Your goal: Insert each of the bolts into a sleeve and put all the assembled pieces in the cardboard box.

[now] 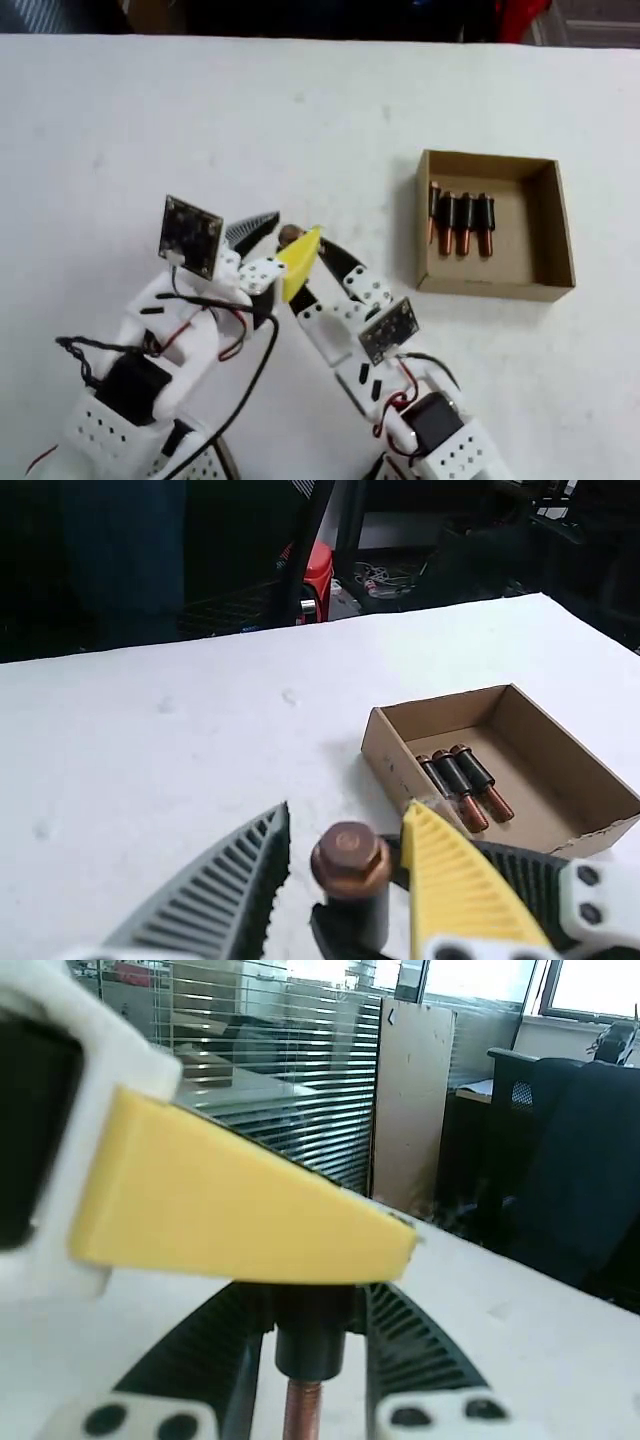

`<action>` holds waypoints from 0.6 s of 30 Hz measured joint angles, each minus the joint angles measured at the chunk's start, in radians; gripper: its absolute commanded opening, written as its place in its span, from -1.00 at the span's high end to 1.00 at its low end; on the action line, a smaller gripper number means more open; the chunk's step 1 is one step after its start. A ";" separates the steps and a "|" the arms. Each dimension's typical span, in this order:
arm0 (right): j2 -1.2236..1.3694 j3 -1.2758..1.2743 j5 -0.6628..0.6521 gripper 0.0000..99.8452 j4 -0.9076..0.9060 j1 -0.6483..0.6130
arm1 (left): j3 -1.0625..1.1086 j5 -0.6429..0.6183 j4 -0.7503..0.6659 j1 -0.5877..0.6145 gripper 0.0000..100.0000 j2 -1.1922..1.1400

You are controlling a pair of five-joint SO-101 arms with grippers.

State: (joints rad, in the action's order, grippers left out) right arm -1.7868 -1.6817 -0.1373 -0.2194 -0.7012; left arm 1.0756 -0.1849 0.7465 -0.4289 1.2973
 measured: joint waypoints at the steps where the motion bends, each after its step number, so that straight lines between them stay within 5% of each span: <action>1: -0.002 0.000 0.000 0.97 0.000 0.000 | 0.000 0.002 0.000 0.002 0.59 0.000; 18: 0.000 0.000 0.000 0.97 0.000 0.011 | -0.153 0.005 -0.012 0.038 0.59 0.000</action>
State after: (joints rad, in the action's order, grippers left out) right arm -1.7868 -1.6817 -0.1373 -0.2194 -0.6905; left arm 0.9221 -0.1803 0.7342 -0.3905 1.2973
